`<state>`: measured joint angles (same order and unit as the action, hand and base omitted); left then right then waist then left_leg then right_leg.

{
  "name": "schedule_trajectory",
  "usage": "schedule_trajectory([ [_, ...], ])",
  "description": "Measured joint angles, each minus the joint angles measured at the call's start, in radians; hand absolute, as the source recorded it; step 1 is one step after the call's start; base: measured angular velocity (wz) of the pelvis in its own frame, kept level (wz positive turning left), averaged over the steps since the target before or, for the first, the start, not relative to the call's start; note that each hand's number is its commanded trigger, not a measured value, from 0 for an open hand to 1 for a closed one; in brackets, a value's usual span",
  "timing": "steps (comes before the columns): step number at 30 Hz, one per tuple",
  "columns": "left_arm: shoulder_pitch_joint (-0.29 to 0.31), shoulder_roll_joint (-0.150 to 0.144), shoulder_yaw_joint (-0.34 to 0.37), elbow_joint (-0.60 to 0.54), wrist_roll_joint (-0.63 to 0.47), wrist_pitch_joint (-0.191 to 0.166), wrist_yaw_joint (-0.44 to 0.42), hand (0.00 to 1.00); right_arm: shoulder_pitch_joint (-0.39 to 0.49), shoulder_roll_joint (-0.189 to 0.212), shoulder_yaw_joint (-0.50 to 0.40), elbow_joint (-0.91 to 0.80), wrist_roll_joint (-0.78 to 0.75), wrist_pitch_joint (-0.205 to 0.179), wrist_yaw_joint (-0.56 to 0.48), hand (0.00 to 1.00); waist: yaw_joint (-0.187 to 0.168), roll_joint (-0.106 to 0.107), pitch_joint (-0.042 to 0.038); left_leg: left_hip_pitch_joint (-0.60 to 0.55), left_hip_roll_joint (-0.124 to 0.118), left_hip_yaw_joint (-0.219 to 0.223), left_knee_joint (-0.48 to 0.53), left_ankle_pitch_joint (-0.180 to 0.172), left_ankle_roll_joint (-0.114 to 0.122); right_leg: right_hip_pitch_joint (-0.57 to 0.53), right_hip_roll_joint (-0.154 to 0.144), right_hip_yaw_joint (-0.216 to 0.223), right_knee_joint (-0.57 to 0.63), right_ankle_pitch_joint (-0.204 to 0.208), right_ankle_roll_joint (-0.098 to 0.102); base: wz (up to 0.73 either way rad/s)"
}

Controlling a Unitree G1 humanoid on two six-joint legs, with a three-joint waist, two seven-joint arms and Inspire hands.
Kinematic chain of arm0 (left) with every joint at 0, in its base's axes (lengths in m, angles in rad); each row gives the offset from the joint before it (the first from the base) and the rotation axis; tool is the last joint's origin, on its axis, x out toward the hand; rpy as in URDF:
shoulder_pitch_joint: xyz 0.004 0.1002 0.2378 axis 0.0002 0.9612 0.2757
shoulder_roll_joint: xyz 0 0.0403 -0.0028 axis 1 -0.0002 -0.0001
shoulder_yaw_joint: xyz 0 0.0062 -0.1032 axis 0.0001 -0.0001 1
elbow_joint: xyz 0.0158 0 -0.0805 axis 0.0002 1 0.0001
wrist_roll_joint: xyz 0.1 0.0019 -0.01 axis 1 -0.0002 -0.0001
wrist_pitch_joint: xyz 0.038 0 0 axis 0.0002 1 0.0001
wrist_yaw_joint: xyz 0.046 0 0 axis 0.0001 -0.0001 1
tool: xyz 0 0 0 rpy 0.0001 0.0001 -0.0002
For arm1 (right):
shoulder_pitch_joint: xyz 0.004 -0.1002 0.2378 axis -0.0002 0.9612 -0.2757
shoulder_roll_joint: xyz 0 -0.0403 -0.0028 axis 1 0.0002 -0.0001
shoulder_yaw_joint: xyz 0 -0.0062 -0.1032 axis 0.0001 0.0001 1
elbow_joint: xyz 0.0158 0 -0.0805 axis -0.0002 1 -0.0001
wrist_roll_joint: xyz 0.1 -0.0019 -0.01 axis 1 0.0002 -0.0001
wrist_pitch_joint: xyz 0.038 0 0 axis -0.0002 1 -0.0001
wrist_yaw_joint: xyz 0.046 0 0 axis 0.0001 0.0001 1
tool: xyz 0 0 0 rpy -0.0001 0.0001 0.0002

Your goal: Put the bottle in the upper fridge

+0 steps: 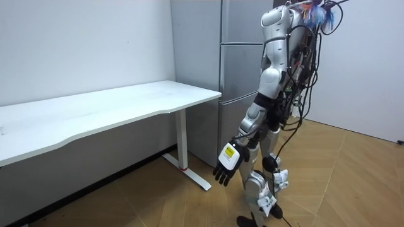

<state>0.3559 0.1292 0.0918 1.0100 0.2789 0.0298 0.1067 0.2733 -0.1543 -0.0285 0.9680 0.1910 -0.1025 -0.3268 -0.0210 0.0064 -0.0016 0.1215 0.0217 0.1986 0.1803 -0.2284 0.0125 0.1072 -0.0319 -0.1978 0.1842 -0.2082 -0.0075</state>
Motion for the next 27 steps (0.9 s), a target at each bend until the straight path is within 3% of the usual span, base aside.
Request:
schedule_trajectory([
  [5,-0.019,0.0,-0.037,0.0,0.032,0.008,-0.002,0.0,-0.016,0.002,0.056,0.007,-0.017,0.008,0.101,0.0,0.0,0.003,0.0011,-0.006,-0.003,-0.011,0.008,0.0,0.0,0.008,-0.002,-0.017,-0.001,0.0,0.0,0.1],
  [15,-0.034,-0.005,-0.039,0.002,0.067,0.009,-0.003,0.0,-0.024,0.007,0.067,0.016,-0.086,0.012,0.244,0.0,0.001,-0.006,0.0014,-0.023,-0.011,-0.045,0.019,0.0,0.0,0.013,-0.004,-0.037,-0.016,-0.001,0.001,0.07],
  [27,-0.039,-0.005,-0.039,0.027,0.073,0.013,-0.003,0.0,-0.048,0.008,0.068,0.043,-0.087,0.017,0.3,0.0,0.003,-0.014,0.0032,-0.03,-0.016,-0.064,0.021,0.0,0.0,0.014,-0.009,-0.055,-0.02,-0.007,0.004,0.04],
])
